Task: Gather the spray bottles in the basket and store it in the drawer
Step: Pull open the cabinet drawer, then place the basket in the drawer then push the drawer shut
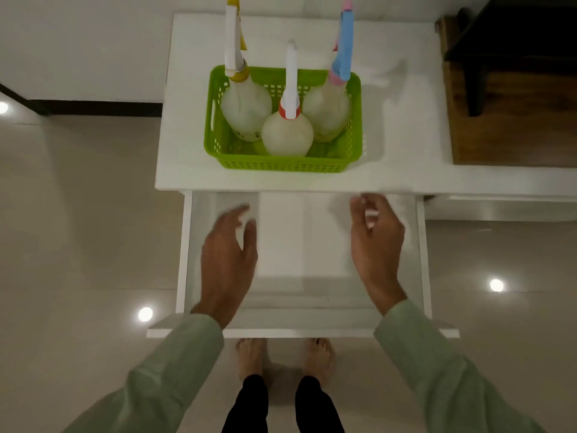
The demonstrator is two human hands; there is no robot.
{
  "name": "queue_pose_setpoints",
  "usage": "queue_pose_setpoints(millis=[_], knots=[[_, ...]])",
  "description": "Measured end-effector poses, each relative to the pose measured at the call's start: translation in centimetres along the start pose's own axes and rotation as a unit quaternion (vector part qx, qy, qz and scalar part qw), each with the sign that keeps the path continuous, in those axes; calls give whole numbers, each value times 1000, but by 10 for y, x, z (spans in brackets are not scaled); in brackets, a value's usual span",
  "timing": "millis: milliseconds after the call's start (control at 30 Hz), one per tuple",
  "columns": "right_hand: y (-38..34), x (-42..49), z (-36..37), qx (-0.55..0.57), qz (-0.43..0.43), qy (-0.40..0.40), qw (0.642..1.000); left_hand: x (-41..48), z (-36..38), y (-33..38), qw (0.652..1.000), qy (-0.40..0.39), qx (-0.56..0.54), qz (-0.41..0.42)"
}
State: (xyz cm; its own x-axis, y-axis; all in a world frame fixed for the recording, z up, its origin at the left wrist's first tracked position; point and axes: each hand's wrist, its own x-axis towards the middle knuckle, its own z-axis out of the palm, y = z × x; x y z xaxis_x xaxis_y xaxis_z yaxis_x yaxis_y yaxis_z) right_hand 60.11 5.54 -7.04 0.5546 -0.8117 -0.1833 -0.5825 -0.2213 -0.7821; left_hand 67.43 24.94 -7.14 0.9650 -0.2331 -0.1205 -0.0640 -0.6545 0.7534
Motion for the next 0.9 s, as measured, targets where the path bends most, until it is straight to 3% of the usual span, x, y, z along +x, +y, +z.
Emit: queue_pose_setpoints(millis=[233,367,500,733,900], knots=[[-51,76,19,38,-14,9,999,97,-3,41,988,144,23,58],[-57,104,33,17,3,-64,998,134,1,37,992,112,49,-2],[-60,120,37,-18,27,-87,996,158,-1,28,992,64,43,-101],[-49,117,25,-34,29,-79,996,150,-8,25,990,58,44,-119],[-26,80,-4,-3,19,-83,996,105,-20,25,993,58,-23,-101]])
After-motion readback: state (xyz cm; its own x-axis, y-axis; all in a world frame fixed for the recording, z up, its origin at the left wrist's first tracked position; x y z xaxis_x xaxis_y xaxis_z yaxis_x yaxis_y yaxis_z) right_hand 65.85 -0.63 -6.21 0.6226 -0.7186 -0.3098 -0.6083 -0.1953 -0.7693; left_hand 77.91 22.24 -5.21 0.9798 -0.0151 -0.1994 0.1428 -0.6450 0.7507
